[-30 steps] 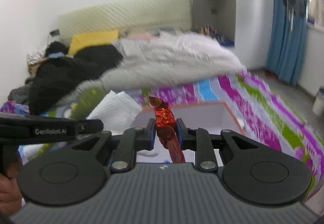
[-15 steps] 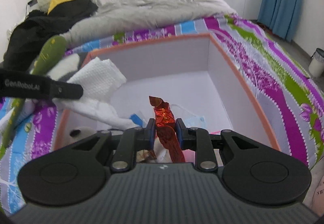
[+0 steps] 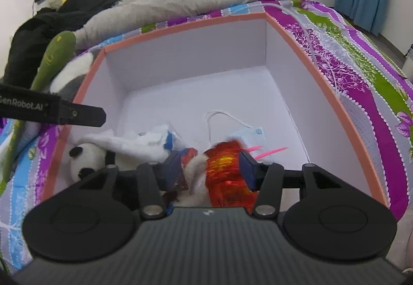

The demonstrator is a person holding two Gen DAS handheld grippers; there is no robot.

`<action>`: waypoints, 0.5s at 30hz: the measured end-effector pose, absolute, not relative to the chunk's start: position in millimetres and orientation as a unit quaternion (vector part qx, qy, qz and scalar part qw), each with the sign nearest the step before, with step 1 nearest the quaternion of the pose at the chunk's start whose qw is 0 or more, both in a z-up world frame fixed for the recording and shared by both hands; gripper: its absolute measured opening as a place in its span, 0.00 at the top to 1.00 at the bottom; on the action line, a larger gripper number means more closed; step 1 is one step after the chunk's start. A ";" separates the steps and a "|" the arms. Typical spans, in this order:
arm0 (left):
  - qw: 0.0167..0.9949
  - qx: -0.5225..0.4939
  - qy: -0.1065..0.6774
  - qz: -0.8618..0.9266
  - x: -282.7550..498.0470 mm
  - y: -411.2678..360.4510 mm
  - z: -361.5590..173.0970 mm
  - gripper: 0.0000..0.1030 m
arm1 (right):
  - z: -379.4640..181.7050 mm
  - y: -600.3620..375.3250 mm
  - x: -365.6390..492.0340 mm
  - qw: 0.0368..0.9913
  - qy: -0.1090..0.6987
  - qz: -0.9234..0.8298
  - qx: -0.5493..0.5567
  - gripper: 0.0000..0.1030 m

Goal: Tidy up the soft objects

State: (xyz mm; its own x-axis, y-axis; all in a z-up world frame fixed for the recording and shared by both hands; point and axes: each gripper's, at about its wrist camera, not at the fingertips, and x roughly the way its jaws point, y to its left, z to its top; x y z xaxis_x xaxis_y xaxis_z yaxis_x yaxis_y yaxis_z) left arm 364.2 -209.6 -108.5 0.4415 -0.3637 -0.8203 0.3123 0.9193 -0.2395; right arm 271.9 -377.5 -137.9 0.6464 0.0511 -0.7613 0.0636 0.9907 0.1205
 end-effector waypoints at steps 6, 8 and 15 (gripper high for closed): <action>0.864 -0.024 0.454 -0.217 345.9 -202.6 -63.5 0.55 | -96.0 -376.7 254.3 0.924 0.374 -0.010 0.079 0.49; 0.872 -0.021 0.436 -0.223 335.8 -199.3 -44.1 0.55 | -75.6 -373.4 244.8 0.933 0.351 -0.010 0.078 0.49; 0.897 -0.013 0.367 -0.245 286.4 -184.7 24.3 0.55 | -15.7 -360.9 204.9 0.956 0.284 -0.008 0.075 0.49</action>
State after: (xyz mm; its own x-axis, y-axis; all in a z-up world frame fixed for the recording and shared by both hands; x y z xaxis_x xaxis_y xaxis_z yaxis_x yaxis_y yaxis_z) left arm 286.4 -184.7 24.3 0.6097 -0.4500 -0.6525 0.4302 0.8793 -0.2044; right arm 204.9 -360.9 -15.7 0.8381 0.0281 -0.5448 0.0569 0.9887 0.1385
